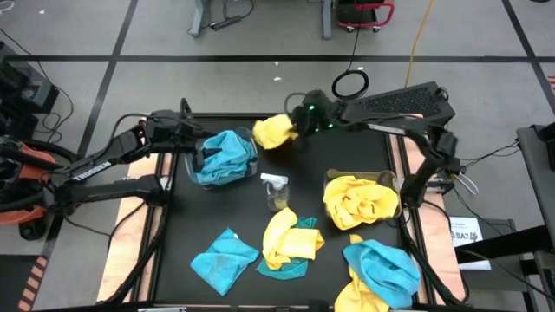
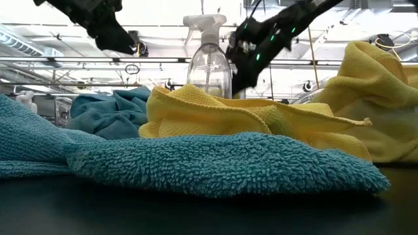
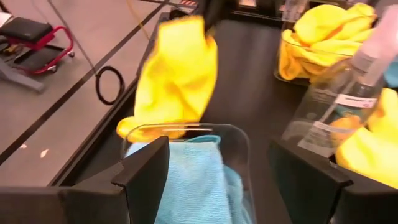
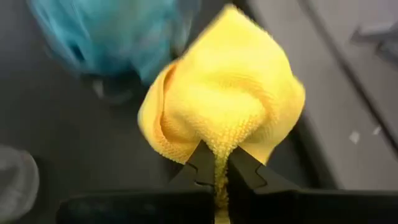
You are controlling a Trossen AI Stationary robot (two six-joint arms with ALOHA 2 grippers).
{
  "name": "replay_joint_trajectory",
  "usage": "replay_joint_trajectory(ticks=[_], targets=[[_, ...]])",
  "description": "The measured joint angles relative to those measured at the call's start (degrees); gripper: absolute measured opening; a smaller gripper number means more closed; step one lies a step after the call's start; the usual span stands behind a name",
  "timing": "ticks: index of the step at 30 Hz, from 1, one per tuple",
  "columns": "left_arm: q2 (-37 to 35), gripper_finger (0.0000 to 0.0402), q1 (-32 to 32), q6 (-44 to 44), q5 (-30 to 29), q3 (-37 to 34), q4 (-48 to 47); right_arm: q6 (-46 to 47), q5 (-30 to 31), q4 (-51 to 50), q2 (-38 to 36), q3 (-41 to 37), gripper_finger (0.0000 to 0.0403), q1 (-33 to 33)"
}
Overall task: Sort microfiber towel by color & place in baskets
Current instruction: Put the yellow microfiber towel into the bottom transparent bin
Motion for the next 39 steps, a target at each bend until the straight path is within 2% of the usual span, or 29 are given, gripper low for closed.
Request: replay_joint_trajectory(ticks=[10,20,32,39], targets=[[0.0,0.0274,-6.3,-1.5,0.0,-1.9,5.8,-2.3,0.2,1.5,-15.2,0.0,0.0001,1.8],[0.6,0.0273,-13.2,-3.0,-0.1,-2.5,9.3,-3.8,0.2,-2.7,-27.6,0.0,0.0000,4.8],[2.9,0.0273,-18.5,-3.1,-1.1,-2.5,11.5,-6.4,-0.4,-18.7,-42.5,0.1,0.0000,5.4],[4.9,0.0273,-20.3,-4.5,-2.3,-2.5,13.2,-6.8,-3.7,-26.2,-51.5,0.1,0.0000,5.4]])
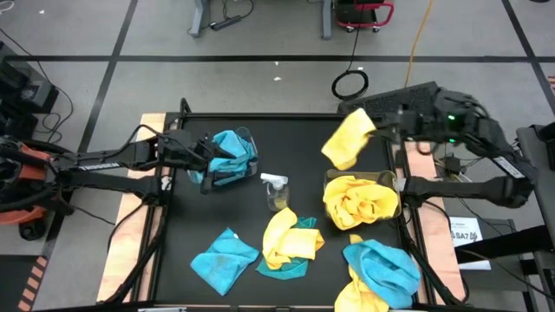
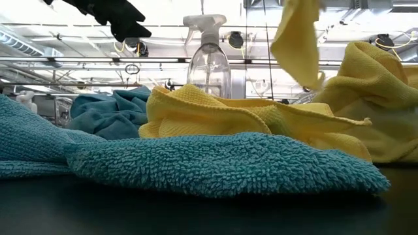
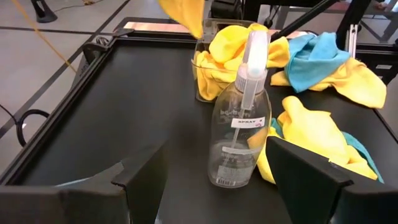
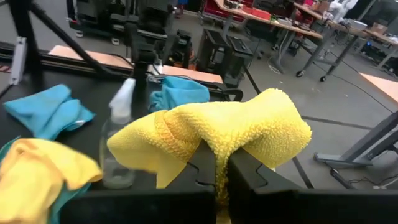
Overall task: Sort microfiber towel by color & place in baskets
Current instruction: Put the yellow microfiber towel into the bottom transparent bin
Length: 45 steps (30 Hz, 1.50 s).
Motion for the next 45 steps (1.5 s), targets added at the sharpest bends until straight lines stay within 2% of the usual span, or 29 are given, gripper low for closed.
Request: replay_joint_trajectory(ticks=[14,17,23,30,33,41,45], targets=[[3.5,0.0273,-2.2,-0.2,-1.3,0.0,3.6,2.2,-1.4,-19.1,-14.3,0.1,0.0000,0.0],[4.0,0.0273,-2.2,-0.2,-1.3,0.0,4.2,3.8,-4.2,-22.8,-15.6,0.1,0.0000,0.0],[5.1,0.0273,-2.2,0.0,-1.4,0.0,5.8,7.6,-6.2,-31.0,-15.8,-0.2,0.0000,0.0],[7.1,0.0274,-2.2,0.0,-1.4,0.0,6.4,10.4,-10.7,-31.1,-15.8,-7.3,0.0000,0.0],[8.1,0.0274,-2.2,0.0,-1.4,0.0,6.4,11.1,-11.8,-29.5,-15.8,-13.3,0.0000,0.0],[10.3,0.0274,-2.4,0.0,-1.4,0.0,6.4,13.5,-19.3,-20.1,-14.9,-29.9,0.0000,0.0],[10.4,0.0274,-2.4,0.2,-1.4,0.0,6.5,14.4,-19.2,-18.6,-12.4,-30.9,0.0000,0.0]])
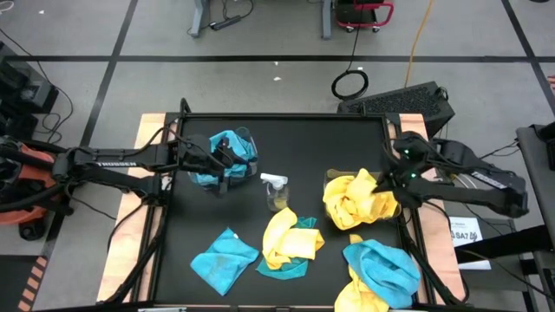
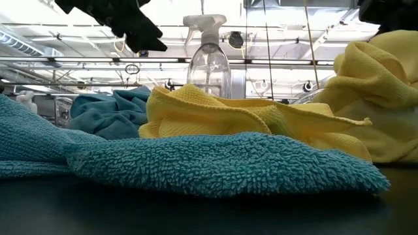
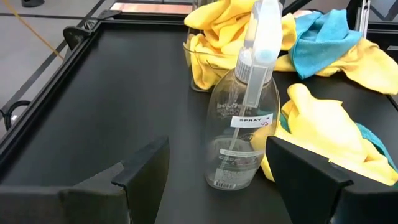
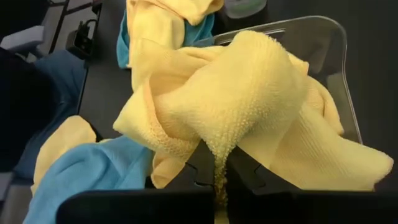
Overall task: Sort microfiber towel by color & place in baskets
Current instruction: Put the yellow microfiber towel into the bottom transparent bin
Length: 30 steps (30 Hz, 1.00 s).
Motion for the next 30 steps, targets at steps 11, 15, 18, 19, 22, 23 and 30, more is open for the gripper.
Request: replay_joint_trajectory(ticks=[11,15,18,19,22,23,30], targets=[[0.0,0.0274,0.0,1.4,0.0,0.0,1.7,4.4,-0.2,6.7,9.4,0.0,0.0000,3.4],[0.0,0.0274,0.0,1.6,0.0,0.0,2.5,5.0,2.6,7.8,15.8,0.0,0.0000,5.9],[0.0,0.0274,0.0,1.8,0.0,0.0,2.5,6.3,6.8,8.2,21.1,0.0,0.0000,7.3],[0.0,0.0274,0.0,1.8,0.0,0.0,2.5,6.3,7.6,8.3,22.9,0.0,0.0000,7.7],[0.0,0.0274,0.0,1.8,0.0,0.0,2.5,6.3,7.7,9.1,28.3,0.0,0.0000,8.8],[0.0,0.0274,0.0,1.8,0.0,0.0,2.4,6.3,7.7,9.5,30.1,0.0,0.0000,9.2],[0.0,0.0274,0.0,1.9,0.0,0.0,2.3,5.9,7.5,13.1,41.8,0.0,0.0000,11.0]])
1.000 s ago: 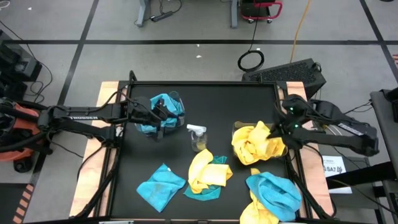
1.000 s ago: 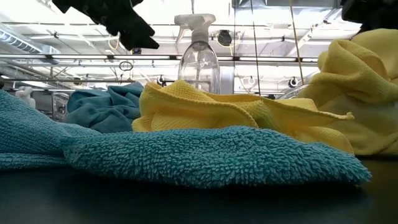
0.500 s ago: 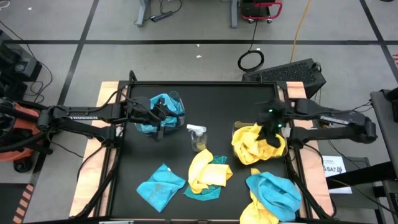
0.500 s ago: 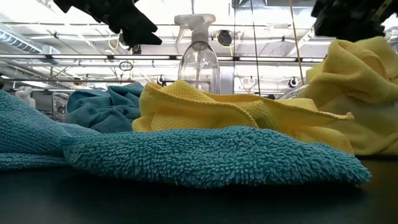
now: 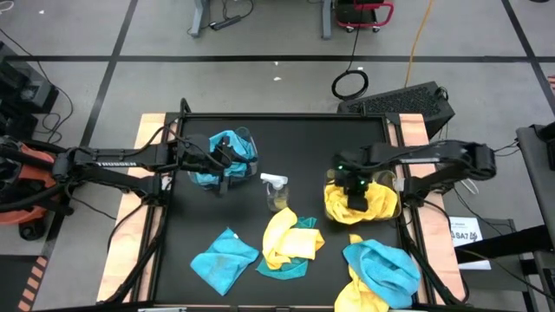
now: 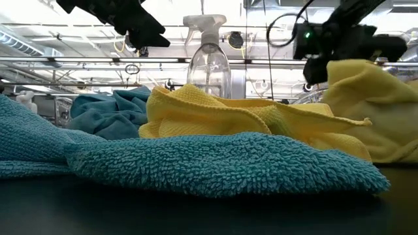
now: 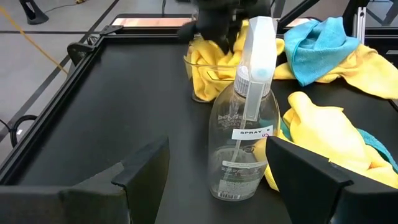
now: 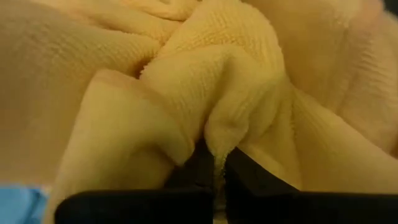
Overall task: Sort microfiber towel by color & place in baskets
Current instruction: Put the yellow microfiber towel into the bottom transparent bin, then put the blue microfiber towel into the top transparent bin
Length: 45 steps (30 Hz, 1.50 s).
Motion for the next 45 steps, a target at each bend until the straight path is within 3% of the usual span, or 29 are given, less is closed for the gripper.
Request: replay_joint_trajectory(ticks=[7,13,33,45], targets=[[0.0,0.0274,0.0,0.0,0.0,0.0,-0.3,0.1,1.5,0.5,8.9,0.6,0.0023,0.1],[0.0,0.0274,0.0,-0.1,0.0,0.0,-0.4,0.6,5.6,0.6,9.8,0.5,0.0063,0.2],[0.0,0.0274,-0.1,-0.5,0.0,0.0,-1.9,0.7,5.8,-14.3,-4.9,20.0,0.0184,0.5],[0.0,0.0274,-0.1,-0.5,0.0,0.0,-1.9,1.3,5.8,-8.8,-12.9,26.1,0.0207,2.3]])
